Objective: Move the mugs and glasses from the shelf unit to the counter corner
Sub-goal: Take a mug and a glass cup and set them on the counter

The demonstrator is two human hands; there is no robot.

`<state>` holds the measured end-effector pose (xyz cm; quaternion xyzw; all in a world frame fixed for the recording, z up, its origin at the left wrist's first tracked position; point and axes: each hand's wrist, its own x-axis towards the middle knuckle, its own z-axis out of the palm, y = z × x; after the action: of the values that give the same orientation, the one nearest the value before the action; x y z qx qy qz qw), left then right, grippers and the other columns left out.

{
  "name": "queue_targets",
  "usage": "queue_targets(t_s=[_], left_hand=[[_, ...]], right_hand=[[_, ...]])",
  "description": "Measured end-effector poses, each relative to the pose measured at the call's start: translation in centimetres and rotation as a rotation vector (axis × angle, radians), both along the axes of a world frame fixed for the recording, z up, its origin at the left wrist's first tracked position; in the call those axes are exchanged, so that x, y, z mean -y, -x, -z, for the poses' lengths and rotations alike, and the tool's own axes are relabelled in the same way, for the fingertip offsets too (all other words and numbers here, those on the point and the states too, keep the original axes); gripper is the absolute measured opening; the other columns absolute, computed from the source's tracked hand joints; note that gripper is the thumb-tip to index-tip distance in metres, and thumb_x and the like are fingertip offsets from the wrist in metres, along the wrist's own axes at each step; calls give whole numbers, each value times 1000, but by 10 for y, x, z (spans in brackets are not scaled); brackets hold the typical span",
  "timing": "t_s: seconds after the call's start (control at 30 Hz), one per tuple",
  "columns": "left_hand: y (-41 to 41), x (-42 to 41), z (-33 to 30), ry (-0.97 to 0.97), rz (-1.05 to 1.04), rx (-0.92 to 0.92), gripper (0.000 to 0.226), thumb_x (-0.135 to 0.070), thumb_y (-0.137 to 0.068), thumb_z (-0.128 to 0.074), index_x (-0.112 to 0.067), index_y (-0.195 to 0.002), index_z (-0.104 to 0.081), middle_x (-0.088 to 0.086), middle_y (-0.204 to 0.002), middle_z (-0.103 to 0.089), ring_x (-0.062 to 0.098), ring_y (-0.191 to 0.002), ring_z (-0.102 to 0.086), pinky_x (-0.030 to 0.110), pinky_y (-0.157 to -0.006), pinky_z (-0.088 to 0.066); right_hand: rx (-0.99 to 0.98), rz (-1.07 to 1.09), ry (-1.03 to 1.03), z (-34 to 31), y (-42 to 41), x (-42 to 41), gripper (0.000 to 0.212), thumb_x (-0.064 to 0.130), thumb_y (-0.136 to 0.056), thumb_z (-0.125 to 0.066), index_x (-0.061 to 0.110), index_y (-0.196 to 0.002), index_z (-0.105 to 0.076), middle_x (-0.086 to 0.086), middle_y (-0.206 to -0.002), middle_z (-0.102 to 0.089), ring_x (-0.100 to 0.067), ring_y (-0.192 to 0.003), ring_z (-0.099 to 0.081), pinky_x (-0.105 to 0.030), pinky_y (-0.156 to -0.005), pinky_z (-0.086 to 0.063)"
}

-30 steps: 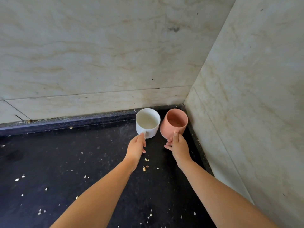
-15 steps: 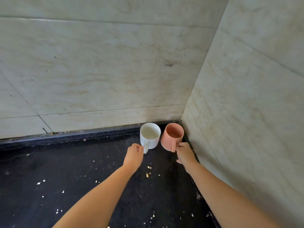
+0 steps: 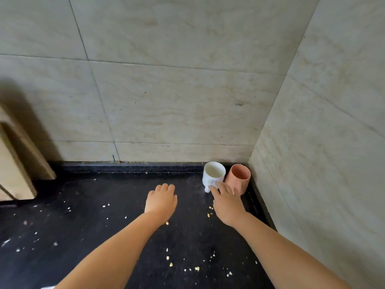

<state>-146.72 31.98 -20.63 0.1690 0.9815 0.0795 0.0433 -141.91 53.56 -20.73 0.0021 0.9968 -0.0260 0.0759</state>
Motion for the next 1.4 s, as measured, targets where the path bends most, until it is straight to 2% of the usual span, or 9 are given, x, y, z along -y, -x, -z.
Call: queue_targets(t_s=[0.1,0.33,0.5,0.67,0.73,0.9,1.2,1.4], left_hand=[[-19,38,-6,14,-85,-36,38,-35,-100,-33,-17,-132,-44,1,-130,-53,22,-119,-49,36,-97,-42],[-103,128,-6,53,-434,-54,34,-37,-97,-35,-18,-121,-49,1,-121,-55,23,-115,-49,35,-93,-39],[-174,186,-11,45,-680,-85,34,-37,-97,-36,-17,-120,-50,2,-120,-55,25,-117,-49,36,-93,-40],[-263,241,-18,34,-911,-111,31,-34,-96,-37,-16,-117,-51,2,-118,-56,25,-115,-50,36,-92,-41],[-306,263,-23,50,-997,-127,31,-35,-95,-38,-16,-116,-52,3,-117,-57,25,-113,-51,36,-89,-42],[-422,314,-29,71,-1195,-157,33,-37,-94,-40,-17,-116,-54,4,-115,-57,26,-111,-52,38,-88,-42],[-682,393,-37,200,-1427,-123,35,-38,-93,-39,-16,-116,-53,5,-116,-56,26,-113,-52,38,-88,-42],[-817,418,-43,151,-1676,-117,33,-37,-95,-40,-16,-116,-54,5,-115,-57,25,-110,-53,37,-86,-44]], right_hand=[[33,-100,-1,-4,8,28,58,18,-99,-37,26,-151,-14,-4,-161,-7,-27,-148,-7,-53,-118,-11],[12,-432,-24,-14,10,127,56,17,-100,-36,26,-151,-15,-3,-162,-7,-25,-148,-6,-52,-119,-10],[1,-710,-46,-22,-21,211,53,22,-101,-35,25,-150,-16,-5,-161,-8,-26,-148,-8,-52,-119,-12],[-41,-979,-86,-33,-77,305,60,15,-98,-40,23,-150,-12,-5,-161,-6,-25,-148,-8,-50,-118,-12],[-64,-1081,-97,-36,-106,342,62,16,-97,-43,23,-150,-12,-5,-161,-6,-25,-148,-8,-49,-118,-13],[-77,-1296,-50,-47,-197,425,56,17,-98,-37,21,-150,-16,-7,-160,-10,-26,-147,-10,-51,-118,-14],[-27,-1562,59,-37,-436,558,55,18,-99,-36,22,-150,-19,-5,-160,-13,-22,-147,-12,-50,-118,-14],[-32,-1757,89,-41,-568,616,54,20,-98,-36,23,-149,-21,-5,-159,-16,-21,-146,-16,-49,-117,-15]])
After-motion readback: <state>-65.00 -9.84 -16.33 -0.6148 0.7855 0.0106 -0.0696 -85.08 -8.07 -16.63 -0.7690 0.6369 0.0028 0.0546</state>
